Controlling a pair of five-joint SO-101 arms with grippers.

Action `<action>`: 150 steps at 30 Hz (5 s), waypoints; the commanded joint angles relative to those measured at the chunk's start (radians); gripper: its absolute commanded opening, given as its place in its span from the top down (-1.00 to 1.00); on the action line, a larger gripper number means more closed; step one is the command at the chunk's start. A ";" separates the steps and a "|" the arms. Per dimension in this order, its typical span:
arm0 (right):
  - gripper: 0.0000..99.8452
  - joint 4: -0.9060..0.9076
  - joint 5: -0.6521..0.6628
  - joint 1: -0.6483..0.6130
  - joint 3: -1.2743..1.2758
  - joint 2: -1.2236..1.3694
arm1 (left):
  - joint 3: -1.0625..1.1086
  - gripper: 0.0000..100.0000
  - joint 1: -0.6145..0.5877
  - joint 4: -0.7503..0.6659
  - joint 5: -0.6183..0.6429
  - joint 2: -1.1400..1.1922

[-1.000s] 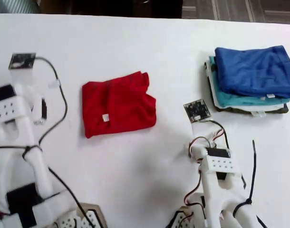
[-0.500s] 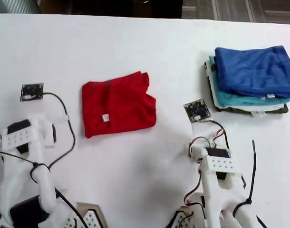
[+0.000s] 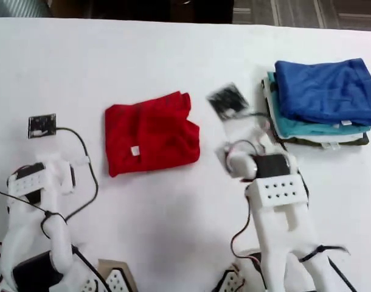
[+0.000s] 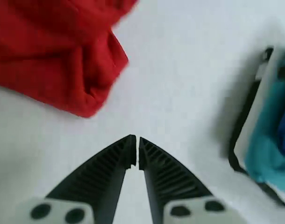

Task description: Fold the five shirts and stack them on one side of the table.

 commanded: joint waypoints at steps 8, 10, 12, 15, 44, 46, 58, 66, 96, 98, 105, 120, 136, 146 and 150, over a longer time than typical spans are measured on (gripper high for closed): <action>0.96 0.067 -0.181 -0.277 -0.588 0.582 | 0.024 0.94 0.017 -0.069 0.006 -0.035; 0.96 0.116 -0.181 -0.314 -0.727 0.699 | 0.024 0.94 0.017 -0.069 0.006 -0.035; 0.96 0.177 -0.180 -0.343 -0.876 0.803 | 0.024 0.94 0.017 -0.069 0.006 -0.035; 0.96 0.266 -0.180 -0.381 -1.094 0.951 | 0.024 0.94 0.017 -0.071 0.008 -0.035; 0.96 0.763 -0.178 -0.306 -2.056 1.702 | 0.039 0.94 0.018 -0.110 0.077 -0.035; 0.96 0.763 -0.178 -0.282 -2.055 1.702 | 0.039 0.94 0.018 -0.112 0.077 -0.035; 0.96 0.763 -0.178 -0.245 -1.347 1.254 | 0.039 0.94 0.018 -0.114 0.077 -0.035; 0.96 0.751 -0.121 -0.239 -1.048 0.983 | 0.039 0.94 0.018 -0.114 0.077 -0.035; 0.96 0.266 -0.123 -0.292 -1.135 1.222 | 0.041 0.94 0.035 -0.114 0.077 -0.034; 0.96 0.309 -0.123 -0.292 -1.135 1.199 | 0.041 0.94 0.035 -0.114 0.077 -0.034; 0.96 0.478 -0.121 -0.292 -1.134 1.168 | 0.041 0.94 0.035 -0.114 0.077 -0.034; 0.96 0.670 -0.121 -0.209 -1.126 1.056 | 0.041 0.94 0.035 -0.114 0.077 -0.034; 0.96 0.535 -0.130 -0.214 -0.947 1.036 | 0.041 0.94 0.035 -0.114 0.077 -0.034; 0.96 0.364 -0.121 -0.125 -0.767 0.911 | 0.041 0.94 0.035 -0.114 0.077 -0.034; 0.96 0.360 -0.124 -0.134 -0.810 0.779 | 0.038 0.94 0.035 -0.110 0.077 -0.034</action>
